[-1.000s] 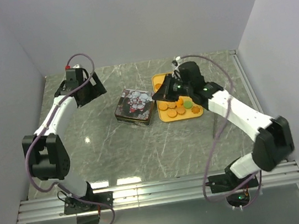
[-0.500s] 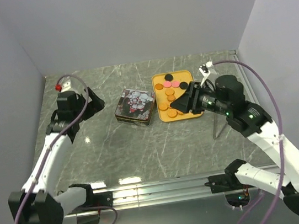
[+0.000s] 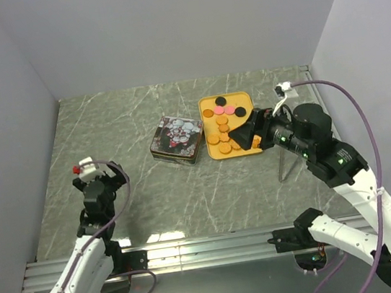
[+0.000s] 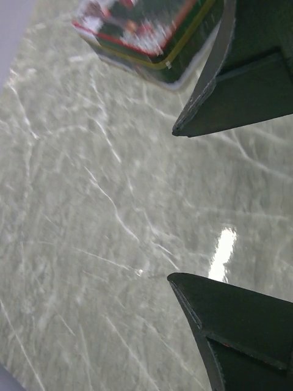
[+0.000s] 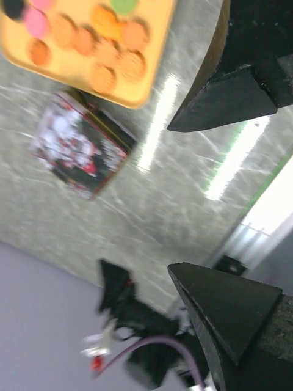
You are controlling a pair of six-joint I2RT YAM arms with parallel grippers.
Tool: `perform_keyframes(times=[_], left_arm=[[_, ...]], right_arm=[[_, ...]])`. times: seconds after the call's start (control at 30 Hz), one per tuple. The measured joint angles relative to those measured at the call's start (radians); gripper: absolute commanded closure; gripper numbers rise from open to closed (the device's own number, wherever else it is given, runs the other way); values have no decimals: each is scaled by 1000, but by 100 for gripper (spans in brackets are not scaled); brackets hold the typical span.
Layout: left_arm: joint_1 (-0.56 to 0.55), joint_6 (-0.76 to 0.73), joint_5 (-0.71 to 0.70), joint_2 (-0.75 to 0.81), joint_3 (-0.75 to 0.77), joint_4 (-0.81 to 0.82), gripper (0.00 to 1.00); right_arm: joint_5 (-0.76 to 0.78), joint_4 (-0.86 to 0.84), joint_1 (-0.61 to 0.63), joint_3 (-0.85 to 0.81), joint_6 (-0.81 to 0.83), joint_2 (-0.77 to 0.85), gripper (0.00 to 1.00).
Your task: Pack the cookies
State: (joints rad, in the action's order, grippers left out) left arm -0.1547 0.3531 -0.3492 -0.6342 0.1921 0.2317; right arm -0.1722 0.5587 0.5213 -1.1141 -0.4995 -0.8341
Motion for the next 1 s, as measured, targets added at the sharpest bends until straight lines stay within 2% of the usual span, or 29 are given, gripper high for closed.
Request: perform_keyframes(times=[0.1, 0.2, 0.33, 0.57, 0.67, 0.8, 1.0], left_arm=[[0, -48, -5, -26, -96, 125, 0], [1, -72, -5, -111, -123, 239, 1], [11, -99, 11, -293, -103, 364, 0], [38, -140, 76, -562, -8, 581, 1], [51, -151, 95, -627, 30, 639, 3], [75, -166, 100, -687, 78, 679, 1], [140, -172, 131, -748, 25, 880, 1]], right_arm=[[82, -91, 0, 49, 15, 29, 4], [193, -183, 0, 130, 36, 42, 3], [372, -279, 0, 257, 50, 44, 2], [571, -430, -18, 532, 81, 53, 1], [613, -526, -72, 628, 112, 55, 1], [609, -660, -193, 711, 167, 46, 0], [568, -881, -310, 769, 249, -22, 0]])
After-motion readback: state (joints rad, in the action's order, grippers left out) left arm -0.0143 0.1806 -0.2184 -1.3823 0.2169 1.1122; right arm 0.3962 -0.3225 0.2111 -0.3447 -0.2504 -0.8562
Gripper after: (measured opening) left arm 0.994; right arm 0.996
